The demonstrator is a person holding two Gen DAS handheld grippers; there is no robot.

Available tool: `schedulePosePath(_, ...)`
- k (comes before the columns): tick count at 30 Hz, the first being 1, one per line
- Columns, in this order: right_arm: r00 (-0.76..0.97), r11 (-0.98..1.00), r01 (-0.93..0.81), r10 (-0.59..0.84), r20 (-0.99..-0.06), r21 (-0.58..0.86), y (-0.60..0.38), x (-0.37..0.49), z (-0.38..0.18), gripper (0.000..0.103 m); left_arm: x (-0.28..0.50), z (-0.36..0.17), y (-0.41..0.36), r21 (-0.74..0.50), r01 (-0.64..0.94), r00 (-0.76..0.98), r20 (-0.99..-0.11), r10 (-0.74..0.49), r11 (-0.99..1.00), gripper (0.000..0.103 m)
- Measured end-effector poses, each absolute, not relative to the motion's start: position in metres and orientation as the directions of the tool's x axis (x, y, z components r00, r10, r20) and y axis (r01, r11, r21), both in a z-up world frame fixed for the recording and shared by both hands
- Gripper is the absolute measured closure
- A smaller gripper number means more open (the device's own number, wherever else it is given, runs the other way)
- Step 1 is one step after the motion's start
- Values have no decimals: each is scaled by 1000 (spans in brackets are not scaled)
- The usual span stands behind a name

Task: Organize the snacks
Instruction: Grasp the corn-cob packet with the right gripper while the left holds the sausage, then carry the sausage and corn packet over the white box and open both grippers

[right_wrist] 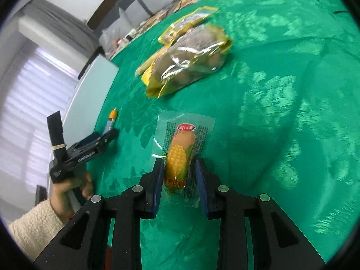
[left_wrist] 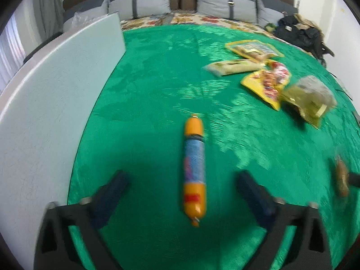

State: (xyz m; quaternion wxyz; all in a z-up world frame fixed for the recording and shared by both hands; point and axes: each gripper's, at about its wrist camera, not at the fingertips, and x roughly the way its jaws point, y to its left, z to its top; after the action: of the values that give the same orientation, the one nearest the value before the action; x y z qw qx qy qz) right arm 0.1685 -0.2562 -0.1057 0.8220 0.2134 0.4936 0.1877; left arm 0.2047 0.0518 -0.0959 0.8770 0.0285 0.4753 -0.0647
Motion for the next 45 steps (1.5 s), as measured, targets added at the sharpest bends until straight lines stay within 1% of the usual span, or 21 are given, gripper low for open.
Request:
schedulePosePath(1,449,862,-100,484,-751,496,-251,171,-102,90,200,-94,47,-10,164,542,-834,-99,986,32)
schedulePosePath(2,453,885,-101,447,-771,454,-247,173,-100,90,198,-92,43,-11,180,541,-834,-108,984,45)
schedulePosePath(3,450,902,-112,420,-788,417,-244,175,-99,90,198,-91,40,-10,190,539,-835,-113,982,51)
schedulePosePath(5,430,911,-122,407,-806,395,-248,175,-101,89,200,-88,34,-11,198,531,-840,-116,980,85)
schedulePosePath(6,427,902,-94,418,-802,421,-252,177,-102,89,201,-87,33,-20,199,522,-844,-123,980,88)
schedulePosePath(8,433,880,-30,438,-787,474,-266,176,-102,82,201,-86,35,-53,192,512,-846,-146,980,88)
schedulePosePath(10,432,867,19,442,-786,498,-278,173,-100,63,198,-86,38,-81,183,510,-844,-165,980,88)
schedulePosePath(12,420,863,40,444,-792,504,-276,174,-99,49,191,-86,42,-97,175,510,-842,-174,980,88)
schedulePosePath(16,383,879,52,420,-823,474,-252,184,-101,38,178,-83,47,-121,156,516,-836,-186,980,88)
schedulePosePath(17,359,894,44,402,-842,445,-239,188,-103,37,176,-82,49,-127,151,517,-835,-188,980,88)
schedulePosePath(19,366,944,-19,313,-876,329,-205,194,-101,27,169,-78,53,-150,136,523,-829,-199,979,88)
schedulePosePath(20,348,961,-51,273,-897,273,-191,196,-103,27,166,-74,55,-158,131,528,-824,-204,979,88)
schedulePosePath(21,363,976,-86,218,-906,200,-178,196,-101,37,161,-67,58,-168,128,540,-815,-210,978,88)
schedulePosePath(22,373,981,-103,191,-908,164,-171,196,-98,52,157,-61,61,-174,127,552,-805,-215,977,88)
schedulePosePath(24,367,977,-67,215,-905,204,-179,194,-96,62,148,-49,67,-188,129,575,-785,-228,974,88)
schedulePosePath(25,358,961,-30,268,-895,275,-192,191,-94,66,142,-42,70,-199,130,586,-775,-237,971,88)
schedulePosePath(30,414,883,57,404,-815,467,-237,168,-80,69,123,-17,87,-282,130,611,-732,-301,950,88)
schedulePosePath(35,448,833,86,458,-768,546,-242,157,-59,69,110,10,108,-378,124,632,-683,-367,917,88)
schedulePosePath(40,449,805,-85,557,-698,587,-170,160,-1,69,100,42,158,-436,82,678,-635,-371,896,88)
schedulePosePath(43,423,762,-221,638,-644,609,-110,163,36,68,97,58,208,-450,11,714,-622,-322,893,88)
schedulePosePath(45,387,721,-326,692,-609,612,-53,163,62,67,95,62,238,-425,-39,732,-628,-264,904,88)
